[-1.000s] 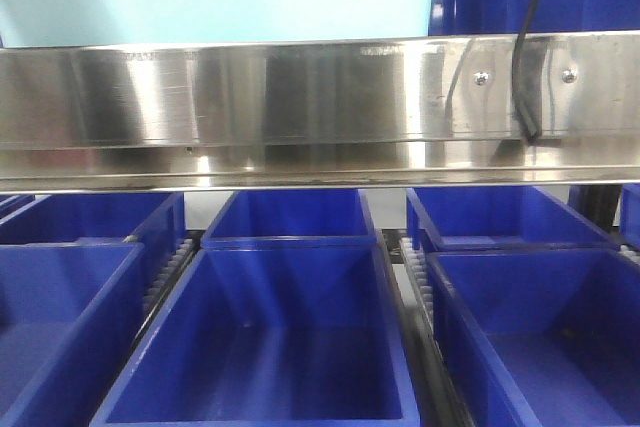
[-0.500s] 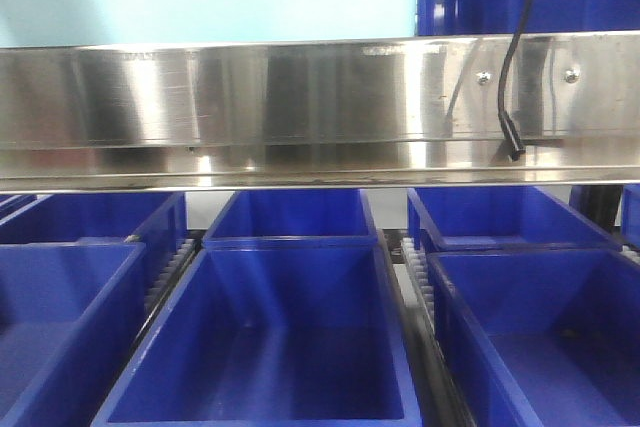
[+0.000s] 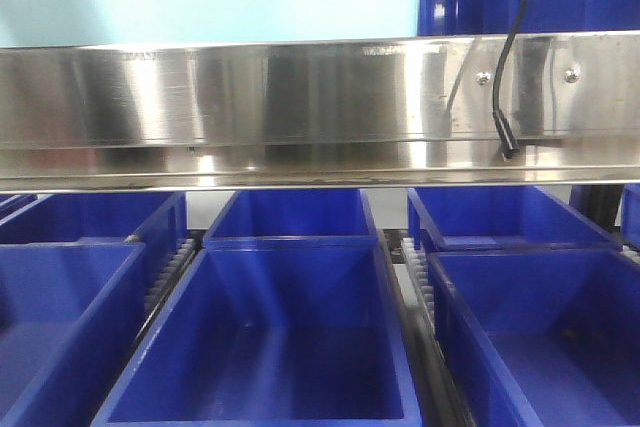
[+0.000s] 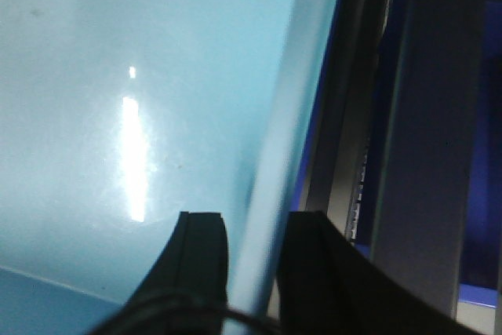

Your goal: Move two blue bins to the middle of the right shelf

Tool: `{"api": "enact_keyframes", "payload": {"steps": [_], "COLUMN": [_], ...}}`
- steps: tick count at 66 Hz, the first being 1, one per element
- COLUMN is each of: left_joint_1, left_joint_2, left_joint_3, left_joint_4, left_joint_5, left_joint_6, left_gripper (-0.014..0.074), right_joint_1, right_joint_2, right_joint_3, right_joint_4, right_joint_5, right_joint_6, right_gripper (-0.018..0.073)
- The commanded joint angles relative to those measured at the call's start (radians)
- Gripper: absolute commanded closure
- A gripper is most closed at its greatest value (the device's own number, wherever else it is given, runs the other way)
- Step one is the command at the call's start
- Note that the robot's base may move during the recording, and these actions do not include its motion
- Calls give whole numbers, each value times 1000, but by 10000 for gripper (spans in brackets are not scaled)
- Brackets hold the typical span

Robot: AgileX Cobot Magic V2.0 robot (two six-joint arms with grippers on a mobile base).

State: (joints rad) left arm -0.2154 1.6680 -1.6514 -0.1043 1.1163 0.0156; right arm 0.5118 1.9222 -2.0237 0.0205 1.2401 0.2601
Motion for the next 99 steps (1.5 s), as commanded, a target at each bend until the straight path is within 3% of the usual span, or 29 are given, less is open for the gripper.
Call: {"api": "enact_keyframes", "payload": {"steps": [1, 16, 34, 52, 72, 99], "left_joint_1": [-12, -12, -12, -12, -12, -12], "left_joint_2": [-12, -34, -76, -92, -92, -92], "left_joint_3": [-39, -156, -280, -328, -328, -328], "left_joint_4": [-132, -168, -217, -259, -259, -252], "left_joint_5": [0, -31, -146, -185, -208, -324], "left_joint_6": [2, 3, 8, 9, 9, 9], "left_gripper": [707, 707, 707, 707, 707, 707], "right_joint_1": [0, 0, 0, 0, 0, 0], "right_joint_2": [-24, -89, -190, -250, -251, -251], "right_joint_3": [0, -1, -1, -1, 1, 1], "right_joint_4": [-1, -79, -235, -259, -259, -259], "right_joint_5": [-31, -160, -359, -532, -542, -546], "right_joint_6": [20, 20, 20, 20, 20, 20], "right_gripper": [712, 712, 712, 712, 712, 712]}}
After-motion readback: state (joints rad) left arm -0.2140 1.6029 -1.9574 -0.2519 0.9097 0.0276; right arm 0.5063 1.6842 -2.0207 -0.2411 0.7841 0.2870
